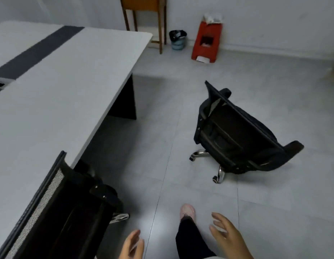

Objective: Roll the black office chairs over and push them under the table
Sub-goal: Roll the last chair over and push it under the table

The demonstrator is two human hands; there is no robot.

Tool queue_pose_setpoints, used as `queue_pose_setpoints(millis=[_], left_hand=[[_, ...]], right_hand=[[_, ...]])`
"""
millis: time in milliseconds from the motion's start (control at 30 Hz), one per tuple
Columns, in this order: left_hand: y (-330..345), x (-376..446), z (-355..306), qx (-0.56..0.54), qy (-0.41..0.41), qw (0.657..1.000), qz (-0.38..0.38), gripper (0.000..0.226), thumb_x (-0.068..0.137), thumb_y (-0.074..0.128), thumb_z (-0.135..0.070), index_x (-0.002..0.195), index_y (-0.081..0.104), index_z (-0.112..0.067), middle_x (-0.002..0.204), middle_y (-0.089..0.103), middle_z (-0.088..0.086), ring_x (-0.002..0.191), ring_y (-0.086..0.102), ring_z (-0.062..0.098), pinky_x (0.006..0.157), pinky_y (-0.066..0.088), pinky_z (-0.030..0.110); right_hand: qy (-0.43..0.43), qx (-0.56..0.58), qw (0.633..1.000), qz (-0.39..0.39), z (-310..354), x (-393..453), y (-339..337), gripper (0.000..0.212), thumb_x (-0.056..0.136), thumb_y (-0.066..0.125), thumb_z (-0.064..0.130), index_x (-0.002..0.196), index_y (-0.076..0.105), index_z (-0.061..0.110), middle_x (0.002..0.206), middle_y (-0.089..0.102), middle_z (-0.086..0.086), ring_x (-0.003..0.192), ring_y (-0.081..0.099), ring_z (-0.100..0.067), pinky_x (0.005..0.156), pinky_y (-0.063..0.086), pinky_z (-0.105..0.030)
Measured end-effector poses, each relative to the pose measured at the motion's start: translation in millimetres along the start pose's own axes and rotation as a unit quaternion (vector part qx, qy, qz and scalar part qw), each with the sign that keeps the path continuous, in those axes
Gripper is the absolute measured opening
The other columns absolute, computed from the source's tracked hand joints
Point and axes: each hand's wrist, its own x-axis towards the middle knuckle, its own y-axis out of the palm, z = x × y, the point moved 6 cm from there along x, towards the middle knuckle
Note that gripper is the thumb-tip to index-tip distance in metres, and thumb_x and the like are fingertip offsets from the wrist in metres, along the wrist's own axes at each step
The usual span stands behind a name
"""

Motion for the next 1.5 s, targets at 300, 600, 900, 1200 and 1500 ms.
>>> queue_pose_setpoints(millis=[300, 600, 900, 1200, 1500], left_hand=[[93, 128, -168, 0.049, 0.190, 0.978, -0.070, 0.020, 0.088, 0.053, -0.003, 0.099, 0.058, -0.018, 0.107, 0.057, 0.006, 0.100, 0.053, 0.017, 0.085, 0.036, 0.023], [151, 205, -257, 0.062, 0.234, 0.970, 0.000, 0.027, 0.084, 0.053, 0.005, 0.099, 0.055, -0.018, 0.104, 0.060, 0.000, 0.099, 0.055, 0.018, 0.066, 0.040, -0.004], [193, 290, -350, 0.168, 0.271, 0.935, 0.153, 0.029, 0.086, 0.054, -0.004, 0.105, 0.050, -0.026, 0.113, 0.055, -0.003, 0.105, 0.055, 0.014, 0.089, 0.040, 0.026], [285, 313, -429, 0.432, 0.590, 0.629, 0.263, 0.057, 0.085, 0.023, -0.068, 0.101, 0.056, -0.025, 0.093, 0.065, -0.015, 0.091, 0.051, 0.003, 0.082, 0.033, 0.022], [342, 304, -401, 0.703, 0.486, 0.424, 0.299, 0.061, 0.086, 0.025, -0.065, 0.131, 0.039, -0.027, 0.127, 0.046, -0.002, 0.119, 0.042, 0.015, 0.092, 0.036, 0.028]], right_hand=[[-0.039, 0.027, 0.995, -0.091, 58, 113, -79, 0.034, 0.089, 0.054, 0.017, 0.115, 0.040, 0.033, 0.115, 0.047, 0.009, 0.109, 0.044, -0.001, 0.077, 0.034, 0.002], [-0.030, 0.115, 0.980, -0.161, 89, 173, -152, 0.036, 0.087, 0.056, 0.011, 0.108, 0.040, 0.037, 0.116, 0.047, 0.008, 0.108, 0.045, -0.001, 0.084, 0.037, -0.007], [-0.049, 0.075, 0.877, -0.471, 129, 177, -199, 0.035, 0.068, 0.050, 0.052, 0.101, 0.051, 0.040, 0.103, 0.056, 0.032, 0.098, 0.049, 0.011, 0.082, 0.033, 0.004], [0.042, -0.330, 0.766, -0.549, 118, 227, -213, 0.064, 0.085, 0.025, 0.068, 0.081, 0.069, 0.021, 0.077, 0.069, 0.006, 0.084, 0.044, -0.007, 0.074, 0.027, -0.026], [-0.015, -0.414, 0.707, -0.573, 96, 220, -256, 0.053, 0.085, 0.033, 0.063, 0.069, 0.058, 0.019, 0.061, 0.060, 0.005, 0.071, 0.039, -0.012, 0.065, 0.023, -0.025]])
